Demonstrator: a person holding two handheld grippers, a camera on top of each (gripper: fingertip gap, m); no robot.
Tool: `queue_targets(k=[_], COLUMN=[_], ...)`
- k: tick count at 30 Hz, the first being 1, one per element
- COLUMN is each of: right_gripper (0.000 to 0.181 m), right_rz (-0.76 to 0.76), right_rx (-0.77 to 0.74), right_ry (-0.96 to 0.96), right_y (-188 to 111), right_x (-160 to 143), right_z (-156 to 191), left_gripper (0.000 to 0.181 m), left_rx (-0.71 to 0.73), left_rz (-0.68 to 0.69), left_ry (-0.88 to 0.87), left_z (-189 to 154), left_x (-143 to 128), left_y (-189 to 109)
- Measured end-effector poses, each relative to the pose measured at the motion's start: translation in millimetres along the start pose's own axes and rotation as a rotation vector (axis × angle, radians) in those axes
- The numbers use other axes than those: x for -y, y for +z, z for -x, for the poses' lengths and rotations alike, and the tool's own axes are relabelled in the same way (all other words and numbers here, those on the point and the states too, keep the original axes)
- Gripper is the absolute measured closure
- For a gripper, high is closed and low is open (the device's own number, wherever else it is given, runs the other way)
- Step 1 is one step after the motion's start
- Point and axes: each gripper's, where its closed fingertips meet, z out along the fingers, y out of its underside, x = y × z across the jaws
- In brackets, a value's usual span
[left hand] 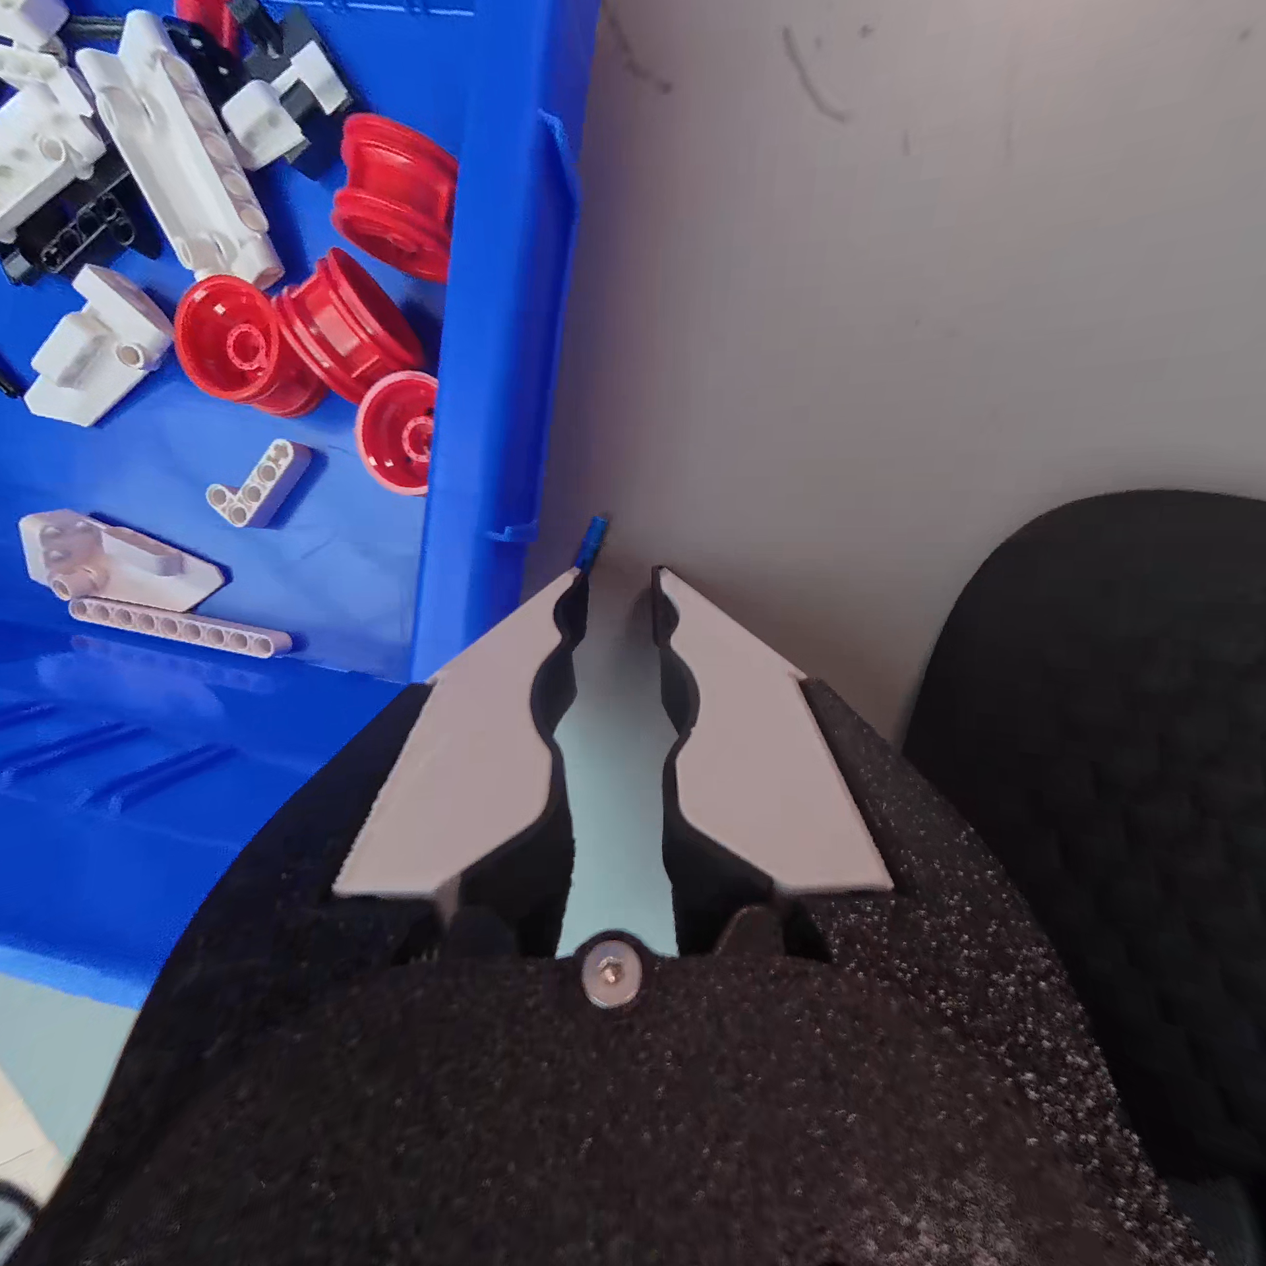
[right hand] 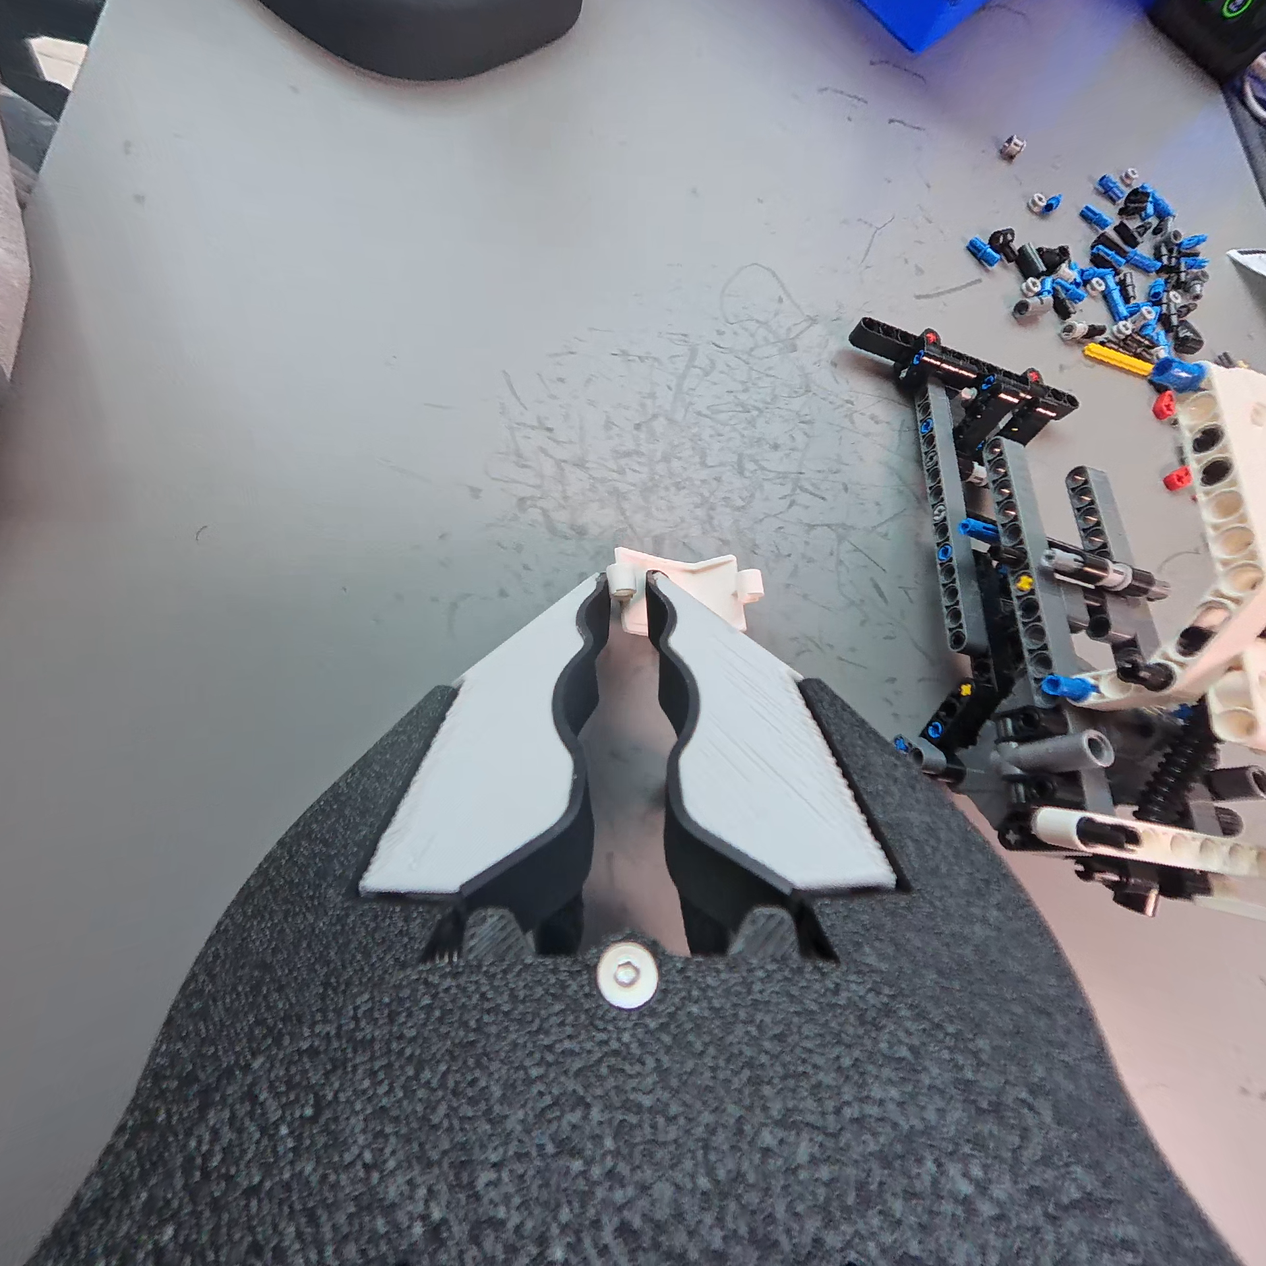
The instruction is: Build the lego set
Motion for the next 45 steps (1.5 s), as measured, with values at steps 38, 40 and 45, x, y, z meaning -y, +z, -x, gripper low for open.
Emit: queue_targets(k=[38, 40, 45], right_gripper=[0.17, 0.171, 0.171], right_rz=[-0.001, -0.004, -0.002], right_rx=[0.008, 0.007, -0.001], right_ry=[-0.017, -0.011, -0.025], right_y=[-4.4, -5.3, -5.4], right_x=[-4.4, -5.1, -5.8], right_z=[4.4, 3.5, 4.0], left_gripper=[0.157, 0.168, 0.177], left_rx=[0.296, 0.272, 0.28], left_rz=[-0.178, -0.185, -0.147], left_ry=[-0.588, -0.58, -0.49], left_z=[17.0, 13.3, 9.9], left_x=[17.0, 20.1, 22.7], left_y=[12.8, 14.1, 14.8])
